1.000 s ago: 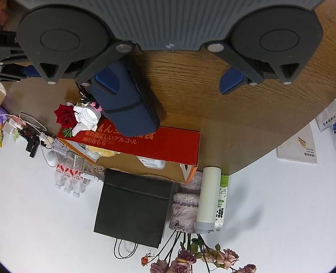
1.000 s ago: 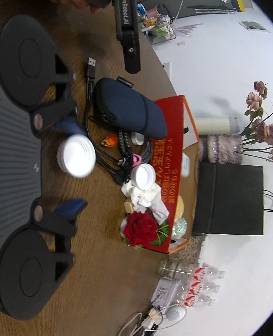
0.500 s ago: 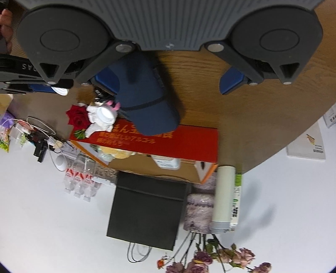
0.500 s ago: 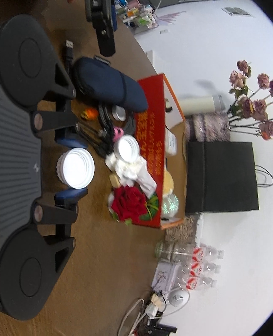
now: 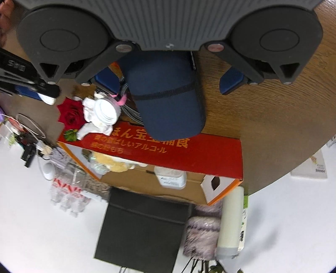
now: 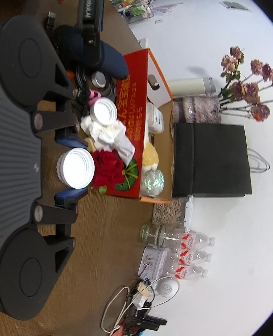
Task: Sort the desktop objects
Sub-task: 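Grasp the navy blue case with the left tool while the right tool holds the cap, then carry the navy blue case and white cap over the box, then open both tools to release the case and cap into the box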
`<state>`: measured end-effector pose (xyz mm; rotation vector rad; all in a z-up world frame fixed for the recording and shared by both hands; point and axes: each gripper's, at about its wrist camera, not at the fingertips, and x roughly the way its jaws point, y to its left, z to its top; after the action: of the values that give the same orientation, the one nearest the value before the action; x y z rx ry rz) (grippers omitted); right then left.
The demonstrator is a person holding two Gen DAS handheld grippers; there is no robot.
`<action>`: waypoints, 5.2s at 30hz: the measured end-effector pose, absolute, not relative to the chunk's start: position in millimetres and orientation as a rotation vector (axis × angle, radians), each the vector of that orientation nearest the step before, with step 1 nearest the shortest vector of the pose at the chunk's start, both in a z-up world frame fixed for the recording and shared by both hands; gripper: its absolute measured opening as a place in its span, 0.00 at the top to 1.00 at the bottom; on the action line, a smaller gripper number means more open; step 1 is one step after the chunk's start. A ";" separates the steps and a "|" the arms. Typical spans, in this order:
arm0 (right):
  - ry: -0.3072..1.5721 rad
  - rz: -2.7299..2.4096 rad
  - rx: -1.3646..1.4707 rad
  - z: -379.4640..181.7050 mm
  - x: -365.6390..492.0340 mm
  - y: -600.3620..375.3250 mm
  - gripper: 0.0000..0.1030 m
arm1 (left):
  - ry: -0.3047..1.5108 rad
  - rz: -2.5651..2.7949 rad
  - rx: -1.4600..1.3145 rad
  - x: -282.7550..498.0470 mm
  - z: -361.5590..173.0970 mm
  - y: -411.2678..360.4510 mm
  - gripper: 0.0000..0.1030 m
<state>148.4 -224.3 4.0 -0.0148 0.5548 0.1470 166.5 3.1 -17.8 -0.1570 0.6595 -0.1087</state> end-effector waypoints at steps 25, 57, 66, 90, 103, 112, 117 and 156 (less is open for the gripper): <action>0.521 0.143 0.056 3.0 132.4 -233.7 0.62 | 0.662 -0.127 -0.201 170.6 -25.6 4.1 0.32; 0.376 0.076 0.052 9.0 103.7 -208.7 0.62 | 0.527 -0.152 -0.217 137.7 -7.3 28.0 0.39; 0.354 0.095 0.078 18.1 100.5 -198.5 0.62 | 0.459 -0.171 -0.177 132.7 6.7 41.5 0.39; 0.263 0.169 0.110 58.6 221.5 -160.0 0.62 | 0.297 -0.210 -0.097 227.9 43.6 29.5 0.39; 0.294 0.218 0.070 47.5 302.2 -138.9 0.62 | 0.332 -0.201 -0.064 308.0 30.9 27.8 0.39; 0.341 0.211 0.038 32.4 324.2 -135.7 0.62 | 0.385 -0.202 -0.039 322.3 14.0 26.7 0.39; 0.357 0.200 0.016 25.6 322.0 -135.0 0.62 | 0.400 -0.202 -0.023 320.8 6.7 24.6 0.39; 0.341 0.076 0.078 17.3 312.8 -152.7 0.03 | 0.200 -0.114 -0.002 286.5 2.3 30.5 0.00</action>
<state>312.8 -152.7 17.3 0.0776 0.3408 0.0762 286.5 30.5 2.3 -0.0016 0.2001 -0.1138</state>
